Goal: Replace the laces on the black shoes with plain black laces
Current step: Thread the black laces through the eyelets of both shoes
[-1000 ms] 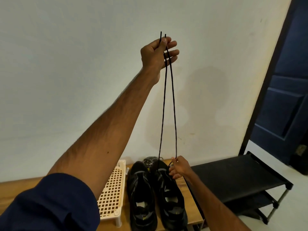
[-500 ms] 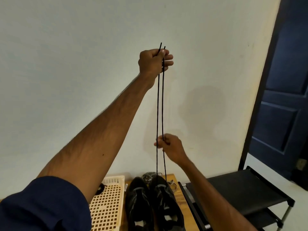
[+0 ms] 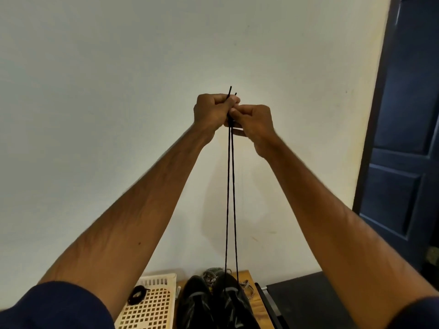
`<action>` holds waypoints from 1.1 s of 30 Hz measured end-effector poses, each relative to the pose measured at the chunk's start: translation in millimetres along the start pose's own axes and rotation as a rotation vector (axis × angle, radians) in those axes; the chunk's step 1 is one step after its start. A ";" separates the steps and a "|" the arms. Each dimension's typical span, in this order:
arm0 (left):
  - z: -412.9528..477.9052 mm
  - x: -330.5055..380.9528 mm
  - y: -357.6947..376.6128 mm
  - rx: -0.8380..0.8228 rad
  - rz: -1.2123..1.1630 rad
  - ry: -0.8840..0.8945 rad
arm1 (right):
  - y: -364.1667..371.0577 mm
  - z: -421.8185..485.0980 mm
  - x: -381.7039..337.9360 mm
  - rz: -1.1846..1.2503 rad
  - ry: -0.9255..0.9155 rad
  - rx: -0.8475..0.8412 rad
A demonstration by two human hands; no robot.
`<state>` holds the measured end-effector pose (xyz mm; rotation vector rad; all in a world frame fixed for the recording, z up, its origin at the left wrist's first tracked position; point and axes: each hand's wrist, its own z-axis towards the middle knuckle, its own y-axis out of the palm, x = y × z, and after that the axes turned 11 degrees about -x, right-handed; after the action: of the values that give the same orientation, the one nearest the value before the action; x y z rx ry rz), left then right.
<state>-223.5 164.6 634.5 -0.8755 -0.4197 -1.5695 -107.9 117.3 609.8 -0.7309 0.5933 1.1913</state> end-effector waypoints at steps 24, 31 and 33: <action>-69.5 -75.2 8.3 -0.174 -0.081 -0.239 | -14.4 -62.0 82.6 -0.180 0.153 0.040; -188.0 -235.2 23.2 -0.168 0.420 -0.498 | 11.1 -173.1 223.4 -0.373 0.374 -0.177; -217.8 -274.5 27.5 -0.297 0.761 -0.532 | 17.3 -194.1 259.9 -0.515 0.409 -0.268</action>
<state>-265.3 193.0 286.7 -1.4810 -0.1789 -0.6905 -60.1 128.3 288.7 -1.2860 0.5373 0.6468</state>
